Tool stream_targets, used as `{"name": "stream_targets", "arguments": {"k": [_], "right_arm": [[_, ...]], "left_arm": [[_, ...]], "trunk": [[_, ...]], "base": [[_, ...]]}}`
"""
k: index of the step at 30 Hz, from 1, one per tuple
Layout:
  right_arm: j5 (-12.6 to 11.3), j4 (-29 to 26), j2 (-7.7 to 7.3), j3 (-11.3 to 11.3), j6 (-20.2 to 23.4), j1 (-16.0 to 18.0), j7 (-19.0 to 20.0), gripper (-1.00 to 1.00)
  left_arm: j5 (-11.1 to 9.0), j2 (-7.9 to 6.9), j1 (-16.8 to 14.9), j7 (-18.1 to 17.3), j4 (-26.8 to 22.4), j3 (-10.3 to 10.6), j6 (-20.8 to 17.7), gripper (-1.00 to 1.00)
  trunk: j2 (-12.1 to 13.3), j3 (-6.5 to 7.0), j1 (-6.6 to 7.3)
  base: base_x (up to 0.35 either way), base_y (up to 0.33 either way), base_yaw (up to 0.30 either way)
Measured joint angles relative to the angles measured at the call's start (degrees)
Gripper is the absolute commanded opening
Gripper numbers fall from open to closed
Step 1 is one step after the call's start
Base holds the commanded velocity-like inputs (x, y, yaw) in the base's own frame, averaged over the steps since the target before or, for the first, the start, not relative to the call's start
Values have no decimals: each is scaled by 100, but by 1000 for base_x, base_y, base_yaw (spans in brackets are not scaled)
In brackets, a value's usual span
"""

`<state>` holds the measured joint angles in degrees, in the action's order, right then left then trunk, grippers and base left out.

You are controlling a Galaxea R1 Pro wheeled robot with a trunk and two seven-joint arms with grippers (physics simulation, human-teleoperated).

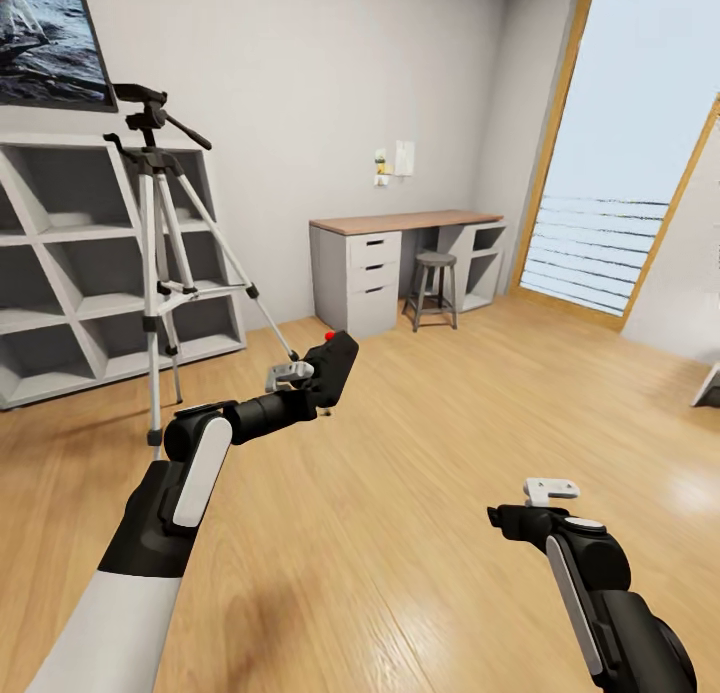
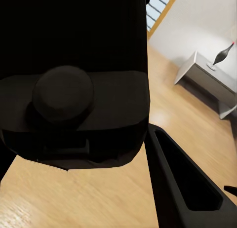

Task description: Attach the digital camera to the camera tripod in the bedroom.

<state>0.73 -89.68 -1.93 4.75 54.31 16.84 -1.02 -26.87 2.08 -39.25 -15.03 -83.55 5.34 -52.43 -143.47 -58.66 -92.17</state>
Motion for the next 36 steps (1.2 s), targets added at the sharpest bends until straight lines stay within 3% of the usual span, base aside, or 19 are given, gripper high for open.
{"name": "stream_targets", "arguments": {"k": [19,36], "right_arm": [[8,0,-5,36,0,0,-17,100],[2,0,10,118,0,0,-18,100]], "left_arm": [[27,0,0,9,0,8,0,-100],[33,0,0,12,0,6,53,-100]], "trunk": [[31,421,52],[712,726,424]], "base": [[0,0,0],[0,0,0]]}}
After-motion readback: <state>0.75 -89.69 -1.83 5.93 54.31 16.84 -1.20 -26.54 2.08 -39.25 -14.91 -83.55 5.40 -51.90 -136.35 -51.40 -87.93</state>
